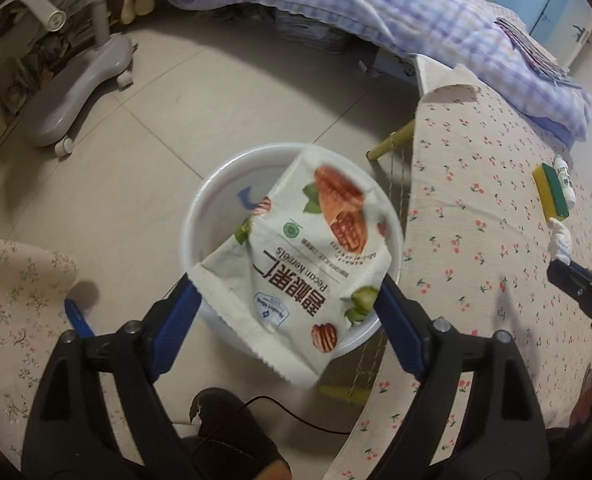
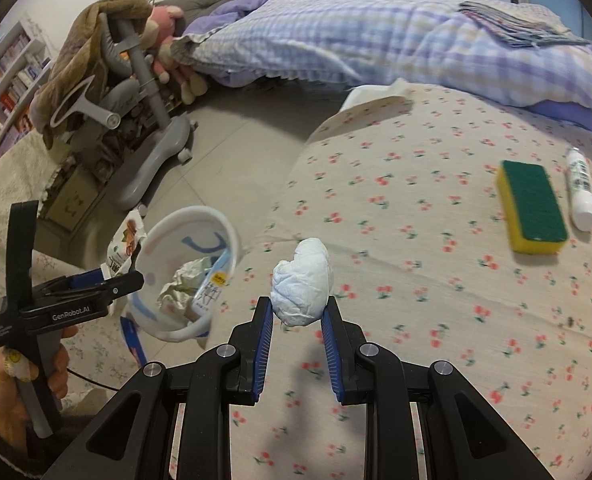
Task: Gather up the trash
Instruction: 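Carry both items over the bin and open the left tool to drop the wrapper, then lower the tissue ball into the bin and open the right tool, then move both tools back toward the sponge and small white bottle on the table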
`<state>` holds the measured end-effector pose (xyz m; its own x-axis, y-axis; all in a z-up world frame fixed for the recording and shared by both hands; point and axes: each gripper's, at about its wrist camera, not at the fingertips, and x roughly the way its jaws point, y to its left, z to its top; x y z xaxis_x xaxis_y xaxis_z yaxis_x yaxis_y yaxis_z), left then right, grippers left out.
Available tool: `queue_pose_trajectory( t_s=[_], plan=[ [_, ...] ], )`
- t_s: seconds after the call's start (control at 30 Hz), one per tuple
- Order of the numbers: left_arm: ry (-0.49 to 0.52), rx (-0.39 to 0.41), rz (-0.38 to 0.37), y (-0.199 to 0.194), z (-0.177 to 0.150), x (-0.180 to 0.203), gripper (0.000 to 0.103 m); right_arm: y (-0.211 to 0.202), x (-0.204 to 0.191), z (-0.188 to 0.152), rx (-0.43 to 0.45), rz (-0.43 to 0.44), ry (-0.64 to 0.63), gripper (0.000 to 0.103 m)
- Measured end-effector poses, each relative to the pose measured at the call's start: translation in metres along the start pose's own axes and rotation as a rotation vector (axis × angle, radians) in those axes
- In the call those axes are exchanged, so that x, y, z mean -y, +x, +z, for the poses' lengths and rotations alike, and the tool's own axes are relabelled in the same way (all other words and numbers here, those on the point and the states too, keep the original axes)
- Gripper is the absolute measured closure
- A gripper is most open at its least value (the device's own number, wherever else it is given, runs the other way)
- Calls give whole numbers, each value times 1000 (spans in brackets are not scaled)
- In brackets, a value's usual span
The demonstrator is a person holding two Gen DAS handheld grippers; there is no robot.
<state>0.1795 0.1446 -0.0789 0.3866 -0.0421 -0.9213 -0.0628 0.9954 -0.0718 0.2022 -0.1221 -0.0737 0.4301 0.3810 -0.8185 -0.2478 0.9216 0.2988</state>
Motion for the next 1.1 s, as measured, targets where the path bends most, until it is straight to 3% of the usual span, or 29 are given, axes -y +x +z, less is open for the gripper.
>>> queue_pose_trajectory(
  t_s=[0.13, 0.53, 0.9, 0.97, 1.03, 1.07, 1.1],
  plan=[
    [-2, 6, 26, -4, -2, -10, 4, 13, -16, 4, -15, 16, -20, 78],
    [-52, 35, 47, -13, -4, -49, 3, 60, -65, 17, -63, 87, -37, 77],
    [-77, 31, 100, -15, -7, -77, 3, 96, -100, 24, -96, 93, -67, 73],
    [-82, 29, 104, -14, -7, -79, 3, 100, -103, 25, -92, 91, -68, 66],
    [-88, 24, 103, -13, -8, -81, 3, 98, -105, 25, -69, 97, -65, 45],
    [-89, 23, 103, -13, -8, -81, 3, 96, -104, 25, -60, 104, -64, 23],
    [-90, 22, 101, -13, -8, -81, 3, 94, -105, 25, -51, 114, -64, 17]
  ],
)
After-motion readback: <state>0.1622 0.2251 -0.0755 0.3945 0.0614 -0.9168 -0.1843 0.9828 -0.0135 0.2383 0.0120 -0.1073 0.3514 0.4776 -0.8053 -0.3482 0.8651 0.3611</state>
